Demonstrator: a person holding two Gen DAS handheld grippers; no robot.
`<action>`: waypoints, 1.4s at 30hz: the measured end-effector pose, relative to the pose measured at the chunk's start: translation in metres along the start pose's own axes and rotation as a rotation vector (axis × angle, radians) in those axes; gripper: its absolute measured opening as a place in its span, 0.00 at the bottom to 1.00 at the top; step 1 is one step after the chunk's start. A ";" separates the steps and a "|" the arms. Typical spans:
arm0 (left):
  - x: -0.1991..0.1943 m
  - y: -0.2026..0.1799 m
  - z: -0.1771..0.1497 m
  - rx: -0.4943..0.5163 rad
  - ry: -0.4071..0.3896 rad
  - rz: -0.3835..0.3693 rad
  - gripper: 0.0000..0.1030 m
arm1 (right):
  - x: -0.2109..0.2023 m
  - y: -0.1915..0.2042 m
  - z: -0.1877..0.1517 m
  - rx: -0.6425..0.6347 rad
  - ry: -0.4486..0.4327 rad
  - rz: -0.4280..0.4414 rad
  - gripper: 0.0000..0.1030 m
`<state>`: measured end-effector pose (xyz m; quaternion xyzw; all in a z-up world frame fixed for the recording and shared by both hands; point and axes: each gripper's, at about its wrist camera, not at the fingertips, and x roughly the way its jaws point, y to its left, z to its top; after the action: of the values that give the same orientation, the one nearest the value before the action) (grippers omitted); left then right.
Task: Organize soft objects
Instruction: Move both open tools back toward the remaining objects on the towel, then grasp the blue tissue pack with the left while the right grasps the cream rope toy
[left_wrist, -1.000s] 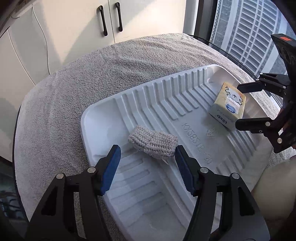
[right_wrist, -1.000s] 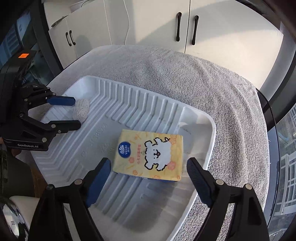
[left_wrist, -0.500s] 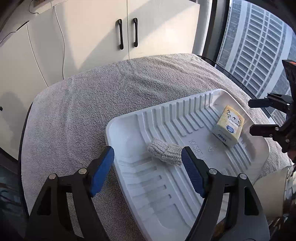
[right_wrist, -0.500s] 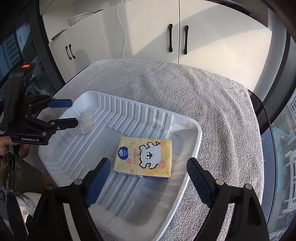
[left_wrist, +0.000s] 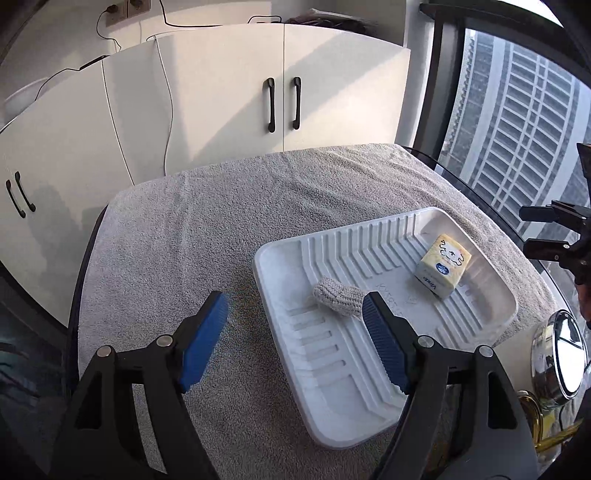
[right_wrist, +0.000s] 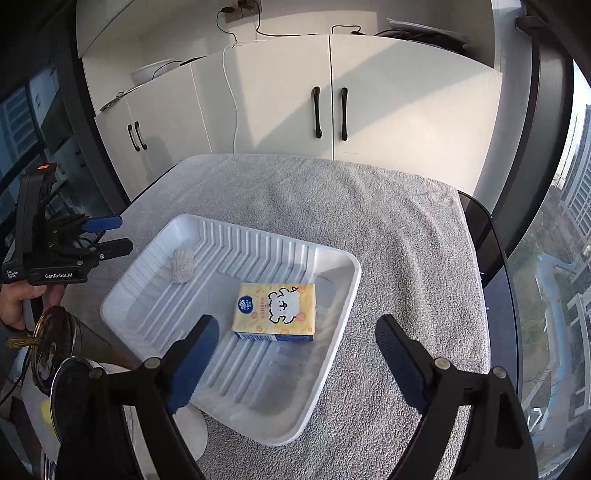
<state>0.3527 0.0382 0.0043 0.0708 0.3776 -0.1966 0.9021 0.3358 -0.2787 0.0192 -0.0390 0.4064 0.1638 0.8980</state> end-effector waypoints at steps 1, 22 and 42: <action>-0.009 -0.001 -0.003 0.006 -0.016 0.009 0.74 | -0.007 0.001 -0.002 0.001 -0.010 -0.003 0.89; -0.158 -0.026 -0.115 -0.065 -0.174 0.018 0.90 | -0.130 0.063 -0.100 0.015 -0.131 0.018 0.94; -0.211 -0.098 -0.233 -0.094 -0.198 -0.021 0.92 | -0.145 0.152 -0.220 0.038 -0.128 0.086 0.95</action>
<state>0.0259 0.0771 -0.0081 0.0047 0.2961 -0.1944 0.9351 0.0389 -0.2182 -0.0098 0.0063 0.3525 0.1964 0.9150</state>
